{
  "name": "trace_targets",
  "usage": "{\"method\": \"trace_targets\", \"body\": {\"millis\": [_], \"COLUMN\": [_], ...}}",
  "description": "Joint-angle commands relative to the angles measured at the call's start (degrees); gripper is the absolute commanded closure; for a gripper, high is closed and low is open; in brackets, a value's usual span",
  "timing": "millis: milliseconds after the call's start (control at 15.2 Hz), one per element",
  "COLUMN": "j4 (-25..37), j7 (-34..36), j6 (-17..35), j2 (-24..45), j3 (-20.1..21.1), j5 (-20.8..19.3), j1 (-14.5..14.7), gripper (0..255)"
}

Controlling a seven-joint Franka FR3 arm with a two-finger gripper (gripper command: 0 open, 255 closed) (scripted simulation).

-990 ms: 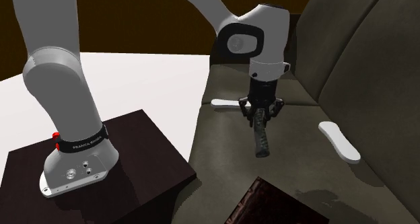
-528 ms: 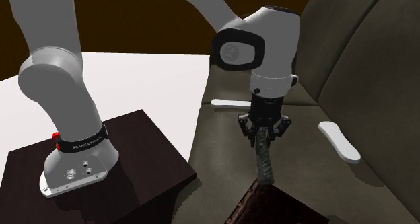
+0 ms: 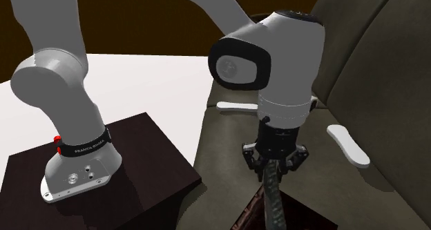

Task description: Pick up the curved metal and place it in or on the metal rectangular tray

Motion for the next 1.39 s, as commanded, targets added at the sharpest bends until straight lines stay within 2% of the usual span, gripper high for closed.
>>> {"method": "trace_targets", "body": {"millis": [0, 330, 1188, 1320], "j4": [0.7, 3.9, 3.8, 3.8], "j7": [-4.1, -12.7, -18.6, -18.6], "j6": [-0.2, -1.6, 5.0, 5.0], "j2": [0.9, 3.9, 12.0, 12.0], "j3": [-0.8, -1.8, 3.2, 3.3], "j5": [1.1, 4.0, 12.1, 12.1], "j1": [-2.6, -8.6, -12.8, -12.8], "gripper": [255, 255, 255, 255]}}
